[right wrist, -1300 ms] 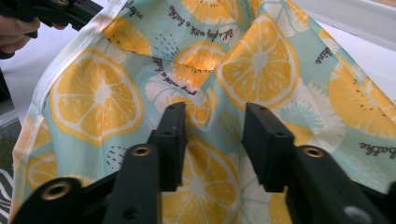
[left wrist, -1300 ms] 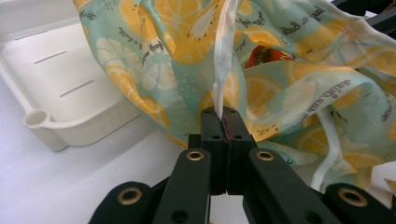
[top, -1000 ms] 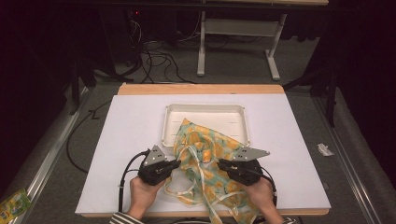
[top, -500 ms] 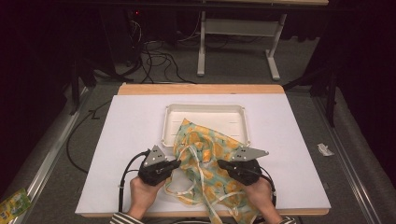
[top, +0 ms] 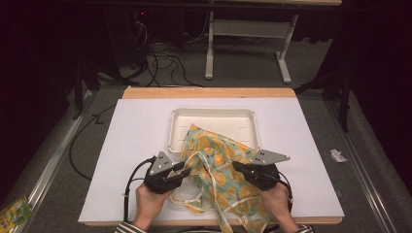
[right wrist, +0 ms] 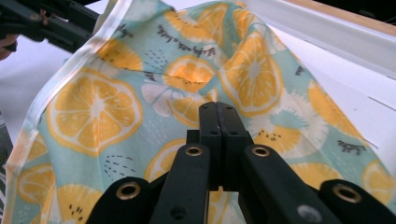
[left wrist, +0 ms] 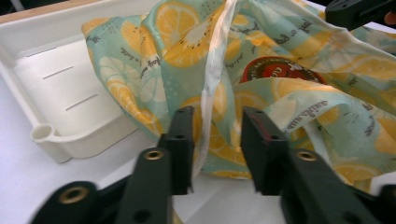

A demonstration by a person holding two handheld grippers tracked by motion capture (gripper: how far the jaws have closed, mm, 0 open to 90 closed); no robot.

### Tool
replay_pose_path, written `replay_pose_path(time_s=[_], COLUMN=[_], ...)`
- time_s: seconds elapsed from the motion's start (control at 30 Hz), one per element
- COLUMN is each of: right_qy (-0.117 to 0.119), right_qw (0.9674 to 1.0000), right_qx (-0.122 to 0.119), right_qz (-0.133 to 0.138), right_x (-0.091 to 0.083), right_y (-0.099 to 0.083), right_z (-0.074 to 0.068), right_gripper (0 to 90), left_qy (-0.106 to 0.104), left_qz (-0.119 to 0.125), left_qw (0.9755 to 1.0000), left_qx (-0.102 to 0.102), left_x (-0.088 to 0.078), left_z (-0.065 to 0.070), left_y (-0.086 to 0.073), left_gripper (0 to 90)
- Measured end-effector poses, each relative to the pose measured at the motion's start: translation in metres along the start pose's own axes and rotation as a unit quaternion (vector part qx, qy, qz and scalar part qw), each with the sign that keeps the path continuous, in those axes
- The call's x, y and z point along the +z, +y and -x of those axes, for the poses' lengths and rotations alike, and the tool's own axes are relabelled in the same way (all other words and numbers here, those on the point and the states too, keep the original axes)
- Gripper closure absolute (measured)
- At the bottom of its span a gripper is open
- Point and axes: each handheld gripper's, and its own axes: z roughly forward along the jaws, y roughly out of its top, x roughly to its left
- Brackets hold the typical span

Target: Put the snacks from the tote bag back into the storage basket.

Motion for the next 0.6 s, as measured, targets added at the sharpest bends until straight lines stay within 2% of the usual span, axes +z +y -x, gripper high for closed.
replay_pose_path(time_s=[0.07, 0.27, 0.6], right_qy=[-0.004, -0.014, -0.034], right_qw=[1.0000, 0.9998, 0.9985], right_qx=[0.004, 0.013, 0.042], right_qz=[0.002, 0.006, 0.012], right_x=[-0.002, -0.007, -0.011], right_y=[0.000, 0.000, -0.003], right_z=[0.002, 0.011, 0.030], right_gripper=[90.0, 90.0, 90.0], left_qy=[0.004, 0.008, 0.033], left_qz=[-0.002, -0.002, -0.006], left_qw=[1.0000, 1.0000, 0.9993], left_qx=[0.001, 0.004, -0.017], left_x=[0.000, -0.001, 0.003], left_z=[0.002, 0.008, 0.005], left_y=[0.001, 0.003, 0.007], left_gripper=[57.5, 49.5, 39.4])
